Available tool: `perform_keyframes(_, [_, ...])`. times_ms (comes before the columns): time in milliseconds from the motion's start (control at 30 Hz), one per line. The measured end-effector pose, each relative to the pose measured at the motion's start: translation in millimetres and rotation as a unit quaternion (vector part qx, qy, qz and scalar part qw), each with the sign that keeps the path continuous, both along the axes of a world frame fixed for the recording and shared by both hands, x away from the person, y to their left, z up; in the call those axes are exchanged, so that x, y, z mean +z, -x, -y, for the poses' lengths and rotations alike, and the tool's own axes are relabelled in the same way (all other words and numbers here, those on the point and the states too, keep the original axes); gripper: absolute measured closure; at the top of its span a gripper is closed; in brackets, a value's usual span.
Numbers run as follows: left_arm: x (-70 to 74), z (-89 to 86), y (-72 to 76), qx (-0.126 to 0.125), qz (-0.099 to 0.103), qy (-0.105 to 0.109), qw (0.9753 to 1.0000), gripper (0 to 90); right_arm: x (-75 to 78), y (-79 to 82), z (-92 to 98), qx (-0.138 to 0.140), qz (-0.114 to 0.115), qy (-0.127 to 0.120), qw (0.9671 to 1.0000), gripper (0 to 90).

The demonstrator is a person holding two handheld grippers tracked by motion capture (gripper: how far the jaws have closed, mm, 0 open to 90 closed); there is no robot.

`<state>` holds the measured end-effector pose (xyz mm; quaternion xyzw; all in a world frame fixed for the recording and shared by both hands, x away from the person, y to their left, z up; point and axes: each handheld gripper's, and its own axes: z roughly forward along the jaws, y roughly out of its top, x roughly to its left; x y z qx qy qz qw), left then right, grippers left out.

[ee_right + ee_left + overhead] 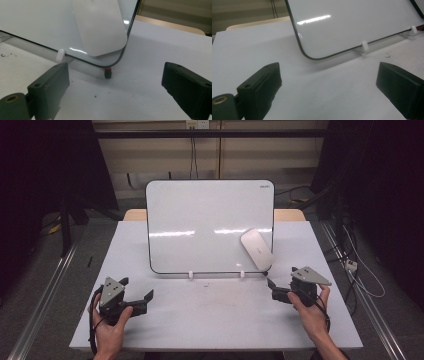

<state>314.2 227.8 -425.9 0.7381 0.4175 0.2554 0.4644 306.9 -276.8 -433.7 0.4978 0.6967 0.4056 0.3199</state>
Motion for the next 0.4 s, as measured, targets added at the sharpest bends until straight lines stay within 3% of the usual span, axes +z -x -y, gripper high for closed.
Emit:
perform_keyframes(233, [1.2,-2.0,3.0,0.004,0.003,0.001,1.0000,5.9,-13.9,13.0,4.7,-0.002,-0.008,0.001,1.0000,7.7])
perform_keyframes(400, [-0.3,-2.2,1.1,0.005,-0.003,0.000,1.0000,5.9,-12.2,11.7,6.1,-0.003,-0.002,-0.005,1.0000,7.6])
